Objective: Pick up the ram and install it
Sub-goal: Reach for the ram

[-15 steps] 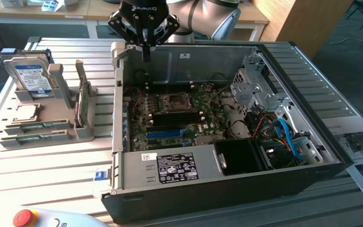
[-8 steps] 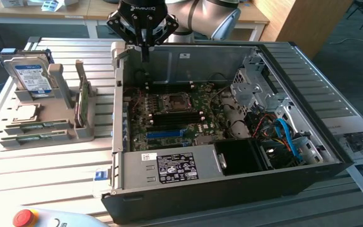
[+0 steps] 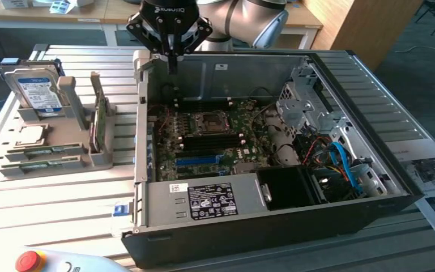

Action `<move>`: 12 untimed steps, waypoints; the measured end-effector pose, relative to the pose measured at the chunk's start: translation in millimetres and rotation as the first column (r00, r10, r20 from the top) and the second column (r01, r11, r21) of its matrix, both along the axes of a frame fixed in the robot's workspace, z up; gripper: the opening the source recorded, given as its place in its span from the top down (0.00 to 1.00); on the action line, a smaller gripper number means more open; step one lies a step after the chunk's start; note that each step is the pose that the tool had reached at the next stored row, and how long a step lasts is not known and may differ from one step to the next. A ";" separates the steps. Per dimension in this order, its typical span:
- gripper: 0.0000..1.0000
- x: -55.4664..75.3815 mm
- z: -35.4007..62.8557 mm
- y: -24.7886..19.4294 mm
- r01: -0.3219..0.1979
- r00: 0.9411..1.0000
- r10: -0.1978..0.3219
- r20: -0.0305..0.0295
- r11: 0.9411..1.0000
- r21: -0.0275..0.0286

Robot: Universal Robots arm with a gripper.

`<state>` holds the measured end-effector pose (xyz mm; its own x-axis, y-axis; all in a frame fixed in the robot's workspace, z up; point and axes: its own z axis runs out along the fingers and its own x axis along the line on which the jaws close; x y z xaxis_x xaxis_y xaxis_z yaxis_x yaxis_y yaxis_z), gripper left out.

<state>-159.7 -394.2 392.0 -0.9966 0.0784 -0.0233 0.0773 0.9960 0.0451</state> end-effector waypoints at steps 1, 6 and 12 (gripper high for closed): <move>0.89 -0.8 0.0 0.2 0.000 1.000 0.000 0.000 1.000 0.000; 0.89 -5.6 0.0 1.1 0.000 1.000 0.000 0.000 1.000 0.000; 0.89 -6.4 0.0 1.2 0.000 1.000 0.000 0.000 1.000 0.000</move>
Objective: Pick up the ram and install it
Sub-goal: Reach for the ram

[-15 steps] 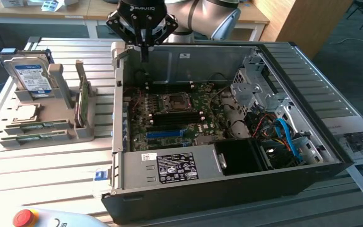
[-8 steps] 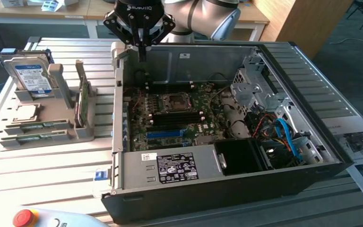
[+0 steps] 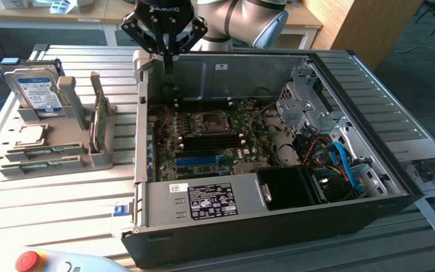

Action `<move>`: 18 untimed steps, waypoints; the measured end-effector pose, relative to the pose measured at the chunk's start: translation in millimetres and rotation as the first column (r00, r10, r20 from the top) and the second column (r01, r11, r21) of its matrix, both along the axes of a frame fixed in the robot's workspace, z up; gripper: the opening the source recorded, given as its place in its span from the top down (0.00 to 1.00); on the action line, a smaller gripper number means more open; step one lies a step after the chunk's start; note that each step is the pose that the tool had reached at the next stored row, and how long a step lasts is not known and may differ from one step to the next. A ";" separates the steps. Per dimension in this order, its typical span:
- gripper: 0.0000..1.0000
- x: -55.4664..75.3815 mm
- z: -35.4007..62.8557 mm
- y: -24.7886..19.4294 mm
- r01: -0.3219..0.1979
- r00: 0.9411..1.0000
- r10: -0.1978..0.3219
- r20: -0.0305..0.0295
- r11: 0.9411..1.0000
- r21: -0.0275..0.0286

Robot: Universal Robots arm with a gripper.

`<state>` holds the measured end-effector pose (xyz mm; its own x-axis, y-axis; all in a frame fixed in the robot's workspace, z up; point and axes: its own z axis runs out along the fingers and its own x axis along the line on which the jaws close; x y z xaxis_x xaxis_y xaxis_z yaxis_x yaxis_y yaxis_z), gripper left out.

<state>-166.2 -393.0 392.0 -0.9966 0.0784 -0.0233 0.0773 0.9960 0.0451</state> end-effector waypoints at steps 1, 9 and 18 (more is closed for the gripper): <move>0.89 0.0 0.0 0.0 0.000 1.000 0.000 0.000 1.000 0.000; 0.89 -2.9 0.0 1.6 0.000 1.000 0.000 0.000 1.000 0.000; 0.89 -13.7 -0.2 7.7 0.000 1.000 0.000 0.000 1.000 0.000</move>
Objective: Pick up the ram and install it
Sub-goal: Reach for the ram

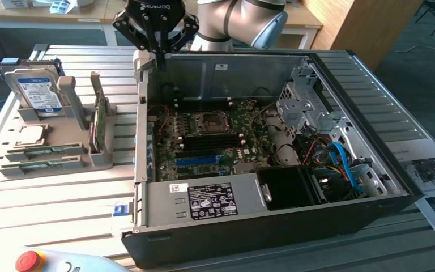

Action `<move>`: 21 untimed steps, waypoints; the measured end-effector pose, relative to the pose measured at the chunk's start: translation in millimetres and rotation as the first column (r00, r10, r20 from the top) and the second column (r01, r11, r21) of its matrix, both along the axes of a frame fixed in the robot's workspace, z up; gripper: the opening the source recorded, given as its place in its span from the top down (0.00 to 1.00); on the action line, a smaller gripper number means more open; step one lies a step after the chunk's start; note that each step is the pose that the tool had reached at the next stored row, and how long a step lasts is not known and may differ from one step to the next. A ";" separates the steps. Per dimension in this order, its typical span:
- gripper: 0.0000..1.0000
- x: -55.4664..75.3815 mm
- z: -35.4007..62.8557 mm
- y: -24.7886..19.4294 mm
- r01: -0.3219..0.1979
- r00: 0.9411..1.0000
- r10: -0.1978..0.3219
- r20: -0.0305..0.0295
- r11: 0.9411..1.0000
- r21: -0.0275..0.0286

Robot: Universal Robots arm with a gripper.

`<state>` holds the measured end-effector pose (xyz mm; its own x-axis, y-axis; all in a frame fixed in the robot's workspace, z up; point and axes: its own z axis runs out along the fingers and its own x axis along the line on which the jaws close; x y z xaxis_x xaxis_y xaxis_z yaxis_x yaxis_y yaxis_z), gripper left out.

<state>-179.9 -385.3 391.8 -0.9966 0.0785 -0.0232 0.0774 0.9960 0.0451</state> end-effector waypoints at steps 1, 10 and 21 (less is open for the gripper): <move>0.89 -1.6 0.0 0.8 0.000 1.000 0.000 0.000 1.000 0.000; 0.89 -17.3 -0.1 6.0 0.000 1.000 0.000 0.000 1.000 0.000; 0.89 -44.6 -0.2 13.2 0.000 1.000 0.000 -0.001 1.000 0.000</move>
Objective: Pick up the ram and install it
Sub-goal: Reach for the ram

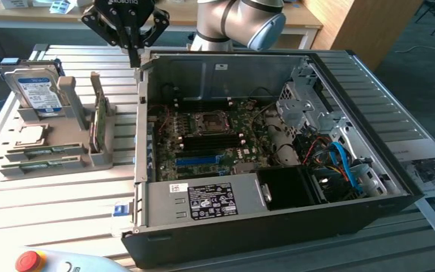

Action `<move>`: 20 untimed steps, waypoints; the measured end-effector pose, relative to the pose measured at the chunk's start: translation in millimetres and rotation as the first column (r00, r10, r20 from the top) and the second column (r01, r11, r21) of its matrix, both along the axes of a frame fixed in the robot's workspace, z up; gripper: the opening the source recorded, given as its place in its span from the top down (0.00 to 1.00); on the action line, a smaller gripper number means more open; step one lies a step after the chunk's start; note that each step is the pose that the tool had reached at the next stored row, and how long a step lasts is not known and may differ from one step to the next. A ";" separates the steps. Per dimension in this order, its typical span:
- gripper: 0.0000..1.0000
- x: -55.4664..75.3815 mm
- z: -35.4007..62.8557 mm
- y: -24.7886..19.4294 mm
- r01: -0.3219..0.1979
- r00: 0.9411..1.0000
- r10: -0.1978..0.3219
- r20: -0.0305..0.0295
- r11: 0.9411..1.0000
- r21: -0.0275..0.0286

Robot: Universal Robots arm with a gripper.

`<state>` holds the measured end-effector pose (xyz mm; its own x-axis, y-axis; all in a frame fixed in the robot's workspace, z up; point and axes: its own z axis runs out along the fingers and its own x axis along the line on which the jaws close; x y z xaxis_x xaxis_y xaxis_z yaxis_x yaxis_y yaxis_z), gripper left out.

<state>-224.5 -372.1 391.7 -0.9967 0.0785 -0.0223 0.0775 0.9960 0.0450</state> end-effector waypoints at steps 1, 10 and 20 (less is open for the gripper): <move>0.89 -2.2 0.0 0.6 0.000 1.000 0.000 0.000 1.000 0.000; 0.89 -22.4 -0.1 7.4 0.000 1.000 0.000 0.000 1.000 0.000; 0.89 -47.5 -0.1 13.7 0.000 1.000 0.000 -0.001 1.000 0.000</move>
<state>-272.0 -358.4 391.6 -0.9967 0.0785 -0.0217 0.0775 0.9960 0.0449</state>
